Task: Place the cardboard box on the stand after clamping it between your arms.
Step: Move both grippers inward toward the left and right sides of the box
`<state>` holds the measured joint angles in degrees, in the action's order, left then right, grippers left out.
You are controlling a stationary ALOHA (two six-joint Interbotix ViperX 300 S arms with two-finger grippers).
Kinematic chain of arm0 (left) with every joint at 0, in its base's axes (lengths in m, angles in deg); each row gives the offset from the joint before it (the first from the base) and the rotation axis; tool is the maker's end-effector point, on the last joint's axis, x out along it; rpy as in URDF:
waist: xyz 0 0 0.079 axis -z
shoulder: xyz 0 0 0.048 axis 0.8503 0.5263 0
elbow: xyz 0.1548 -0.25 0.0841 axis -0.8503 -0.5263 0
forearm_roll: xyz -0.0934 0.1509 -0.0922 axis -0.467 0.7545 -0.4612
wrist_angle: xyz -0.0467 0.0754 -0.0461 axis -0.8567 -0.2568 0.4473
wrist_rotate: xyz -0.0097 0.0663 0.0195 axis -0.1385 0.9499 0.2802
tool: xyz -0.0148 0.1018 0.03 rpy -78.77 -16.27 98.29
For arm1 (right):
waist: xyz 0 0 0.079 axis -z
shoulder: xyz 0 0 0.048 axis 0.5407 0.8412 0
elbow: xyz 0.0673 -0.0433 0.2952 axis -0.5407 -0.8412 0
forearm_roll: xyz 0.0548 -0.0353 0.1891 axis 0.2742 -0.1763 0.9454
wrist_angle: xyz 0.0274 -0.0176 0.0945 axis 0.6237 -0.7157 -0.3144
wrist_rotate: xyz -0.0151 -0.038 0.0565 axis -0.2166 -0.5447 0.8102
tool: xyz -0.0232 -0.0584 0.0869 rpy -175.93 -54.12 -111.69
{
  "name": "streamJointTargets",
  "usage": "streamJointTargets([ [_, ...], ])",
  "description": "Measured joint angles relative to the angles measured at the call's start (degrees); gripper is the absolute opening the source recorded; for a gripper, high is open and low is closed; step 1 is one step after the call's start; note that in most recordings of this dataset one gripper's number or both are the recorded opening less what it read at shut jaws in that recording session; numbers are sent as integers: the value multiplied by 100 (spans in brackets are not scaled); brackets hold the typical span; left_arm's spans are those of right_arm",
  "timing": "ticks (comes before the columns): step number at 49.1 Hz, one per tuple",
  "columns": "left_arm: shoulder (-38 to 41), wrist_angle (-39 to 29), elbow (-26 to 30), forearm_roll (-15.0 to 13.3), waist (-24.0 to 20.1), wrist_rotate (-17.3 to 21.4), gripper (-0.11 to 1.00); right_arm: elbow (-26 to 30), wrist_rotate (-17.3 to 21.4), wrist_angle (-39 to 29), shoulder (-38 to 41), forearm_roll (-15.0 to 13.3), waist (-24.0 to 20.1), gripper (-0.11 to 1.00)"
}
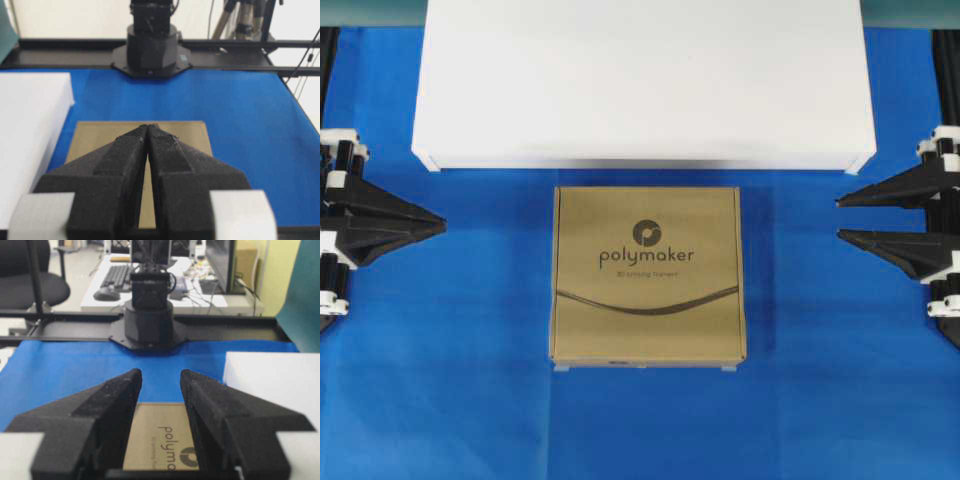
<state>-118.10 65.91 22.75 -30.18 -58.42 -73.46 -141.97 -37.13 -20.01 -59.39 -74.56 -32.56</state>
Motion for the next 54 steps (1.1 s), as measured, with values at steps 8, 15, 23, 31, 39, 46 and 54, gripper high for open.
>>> streamJointTargets([
  [8, 316, -457, 167, 220, 0, -141, -1, 0, 70, -369, 9, 211, 62, 4],
  [15, 536, -1037, 404, 237, 0, -132, -1, 79, 220, -1266, 26, 290, 114, -1],
  [23, 826, -1898, 712, 246, 0, -141, -1, 343, 448, -2549, 149, 290, 176, 0],
  [31, 1222, -3182, 1187, 246, -9, -105, -1, 606, 510, -3788, 536, 290, 193, 0],
  [39, 1635, -4008, 1459, 246, -9, -149, -1, 896, 510, -4518, 1063, 229, 202, 0],
  [46, 1934, -4421, 1591, 255, -18, -132, -1, 1055, 510, -4966, 1503, 211, 202, 3],
  [54, 2268, -4781, 1705, 272, -62, -132, 0, 1230, 510, -5440, 1960, 211, 211, 15],
])
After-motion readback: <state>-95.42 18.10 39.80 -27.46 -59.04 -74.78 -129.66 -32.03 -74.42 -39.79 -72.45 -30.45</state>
